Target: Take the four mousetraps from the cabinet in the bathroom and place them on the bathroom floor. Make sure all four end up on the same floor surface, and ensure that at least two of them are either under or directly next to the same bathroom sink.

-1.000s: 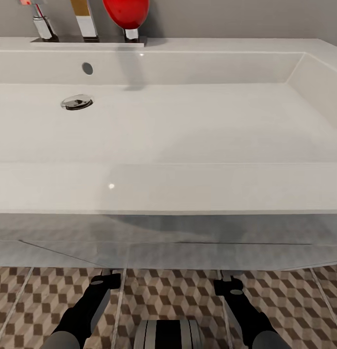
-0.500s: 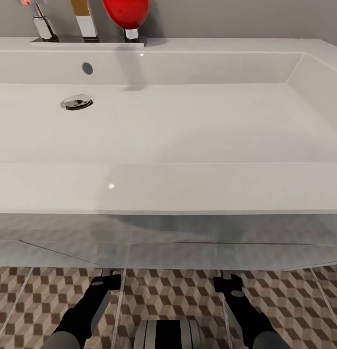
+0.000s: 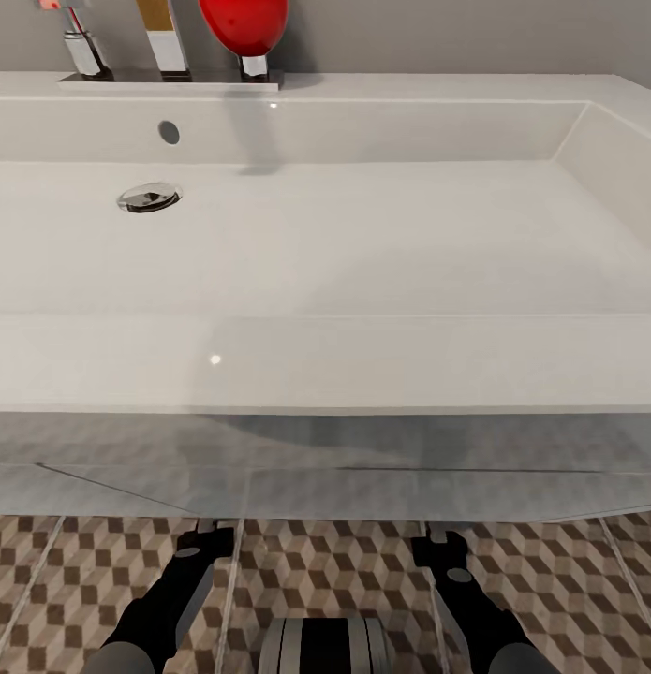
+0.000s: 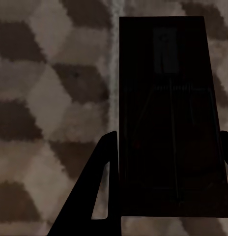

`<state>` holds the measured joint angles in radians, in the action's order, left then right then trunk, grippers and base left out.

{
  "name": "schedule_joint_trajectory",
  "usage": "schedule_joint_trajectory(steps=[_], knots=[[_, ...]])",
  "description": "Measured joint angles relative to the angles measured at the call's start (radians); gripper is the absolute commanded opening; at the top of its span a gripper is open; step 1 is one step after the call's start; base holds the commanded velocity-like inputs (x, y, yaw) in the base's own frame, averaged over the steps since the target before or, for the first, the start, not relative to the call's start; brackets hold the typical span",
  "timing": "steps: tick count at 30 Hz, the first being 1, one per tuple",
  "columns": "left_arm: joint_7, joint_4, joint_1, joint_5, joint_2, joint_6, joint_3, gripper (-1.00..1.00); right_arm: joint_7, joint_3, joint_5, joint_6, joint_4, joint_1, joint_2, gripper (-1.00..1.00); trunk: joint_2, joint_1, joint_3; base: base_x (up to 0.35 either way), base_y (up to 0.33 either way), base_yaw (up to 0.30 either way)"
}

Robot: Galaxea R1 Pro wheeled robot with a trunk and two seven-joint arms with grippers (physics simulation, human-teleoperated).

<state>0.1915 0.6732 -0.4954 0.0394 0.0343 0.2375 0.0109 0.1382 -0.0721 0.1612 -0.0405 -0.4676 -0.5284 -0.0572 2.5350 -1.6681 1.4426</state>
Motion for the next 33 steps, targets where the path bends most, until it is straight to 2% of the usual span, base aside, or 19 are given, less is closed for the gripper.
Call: schedule_joint_trajectory(steps=[9,12,17,23,33], knots=[[-0.006,-0.034,0.0,0.008,-0.005,-0.016,-0.002,-1.0,0.0,-0.001,-0.003,-0.028,0.039,-0.006,0.001,-1.0,0.0,0.0,0.0,0.0,0.0,0.0],[-0.006,-0.061,0.0,0.009,-0.01,-0.044,-0.003,-1.0,-0.001,-0.001,-0.006,-0.035,0.088,-0.032,0.002,-1.0,0.0,0.0,0.0,0.0,0.0,0.0],[-0.008,-0.095,-0.002,0.013,-0.037,-0.1,-0.006,-1.0,-0.002,-0.003,-0.007,-0.06,0.205,-0.105,0.002,-1.0,0.0,0.0,0.0,0.0,0.0,0.0],[-0.01,-0.12,-0.012,0.015,-0.044,-0.111,-0.007,-1.0,-0.002,-0.004,-0.008,-0.081,0.236,-0.125,-0.005,-1.0,0.0,0.0,0.0,0.0,0.0,0.0],[-0.011,-0.257,-0.099,0.015,-0.046,-0.121,-0.007,-1.0,-0.002,-0.005,-0.009,-0.088,0.25,-0.129,-0.004,-1.0,0.0,0.0,0.0,0.0,0.0,0.0]])
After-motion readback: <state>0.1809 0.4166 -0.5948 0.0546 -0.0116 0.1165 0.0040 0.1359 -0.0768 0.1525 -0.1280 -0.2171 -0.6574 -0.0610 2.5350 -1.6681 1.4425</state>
